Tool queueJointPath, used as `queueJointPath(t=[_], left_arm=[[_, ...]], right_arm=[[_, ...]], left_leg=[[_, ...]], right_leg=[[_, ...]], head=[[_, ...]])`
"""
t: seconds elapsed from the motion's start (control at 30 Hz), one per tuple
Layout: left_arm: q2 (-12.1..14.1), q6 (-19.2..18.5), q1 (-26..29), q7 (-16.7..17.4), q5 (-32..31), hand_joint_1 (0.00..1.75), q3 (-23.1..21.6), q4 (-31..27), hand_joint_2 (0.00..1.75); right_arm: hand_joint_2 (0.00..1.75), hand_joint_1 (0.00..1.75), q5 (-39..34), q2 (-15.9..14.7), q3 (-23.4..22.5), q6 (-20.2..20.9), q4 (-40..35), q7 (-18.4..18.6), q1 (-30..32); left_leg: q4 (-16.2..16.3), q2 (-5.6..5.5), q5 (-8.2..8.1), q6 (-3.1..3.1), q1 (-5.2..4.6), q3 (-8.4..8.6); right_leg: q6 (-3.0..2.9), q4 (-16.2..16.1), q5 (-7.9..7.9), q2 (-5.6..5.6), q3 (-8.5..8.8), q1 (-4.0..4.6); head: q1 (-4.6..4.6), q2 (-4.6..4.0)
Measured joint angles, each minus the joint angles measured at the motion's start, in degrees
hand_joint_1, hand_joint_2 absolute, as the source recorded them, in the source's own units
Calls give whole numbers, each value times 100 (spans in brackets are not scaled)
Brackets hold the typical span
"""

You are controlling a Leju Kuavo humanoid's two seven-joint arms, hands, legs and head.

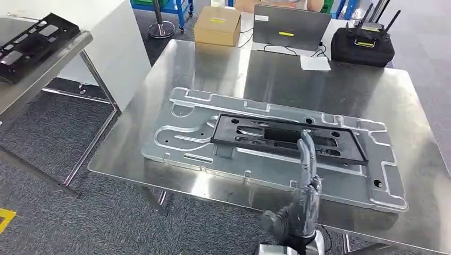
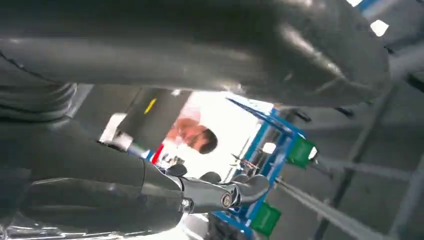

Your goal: Take the parts from the cabinet and place them on the table.

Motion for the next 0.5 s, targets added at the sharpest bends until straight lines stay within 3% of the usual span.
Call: queueJointPath(t=[0.03,0.07,0.1,0.13,0.17,0.2,0.23,0.3,0.33,0.37,0.4,0.47,0.5], left_arm=[[-22,0,-4,-2,24,0,20,0,0],[-22,9,-3,-2,55,0,33,0,0],[-22,17,0,-7,66,0,52,0,0],[-31,17,6,-7,88,0,66,0,0],[-35,17,12,-11,114,0,74,0,0],[-41,20,21,-11,120,0,92,0,0],[-50,28,26,-13,158,0,120,0,0],[-79,42,29,-20,188,0,177,0,0],[-96,41,26,-22,203,0,190,0,0],[-111,44,35,-28,216,0,201,0,0],[-114,50,48,-31,216,0,210,0,0],[-118,57,50,-37,216,0,216,0,0],[-111,68,70,-37,219,0,223,2,0]], right_arm=[[0,0,-197,-4,37,-20,-140,-109,75],[0,0,-402,-13,55,-26,-267,-243,158],[0,0,-594,-24,57,-28,-387,-365,251],[175,0,-745,-39,57,-26,-485,-441,336],[175,0,-848,-63,57,2,-561,-481,415],[175,0,-909,-88,57,29,-618,-507,503],[175,0,-1027,-114,57,77,-671,-526,603],[175,0,-1615,-223,54,203,-800,-677,838],[175,0,-1734,-266,50,223,-836,-742,923],[175,0,-1783,-295,50,236,-873,-784,970],[175,0,-1807,-319,48,249,-898,-808,1016],[175,0,-1831,-354,44,262,-941,-821,1102],[175,0,-1870,-365,44,271,-948,-821,1136]], left_leg=[[-3,22,57,43,-11,-53],[4,31,110,101,-14,-125],[8,36,164,114,-22,-198],[13,39,223,120,-35,-282],[20,40,276,118,-48,-361],[26,41,323,117,-60,-434],[38,42,365,115,-70,-500],[67,32,445,104,-92,-614],[84,30,480,96,-92,-636],[108,30,514,61,-123,-680],[85,48,560,27,-113,-666],[65,59,642,-37,-91,-676],[77,50,651,-71,-119,-701]], right_leg=[[21,151,-270,9,-73,1],[33,491,-642,9,-192,-2],[52,956,-988,9,-332,-4],[67,1412,-1236,10,-448,-2],[71,1701,-1320,9,-484,2],[65,1747,-1253,9,-399,6],[48,1567,-1091,9,-199,13],[-40,586,-735,9,555,50],[-107,83,-779,6,933,86],[-132,-300,-879,-17,1107,105],[-131,-238,-817,-20,1051,116],[-196,-257,-763,-14,1017,140],[-239,-313,-671,-31,979,74]], head=[[-2,0],[15,0],[20,0],[15,0],[18,0],[15,0],[18,-2],[18,0],[15,0],[15,0],[6,0],[39,0],[46,0]])
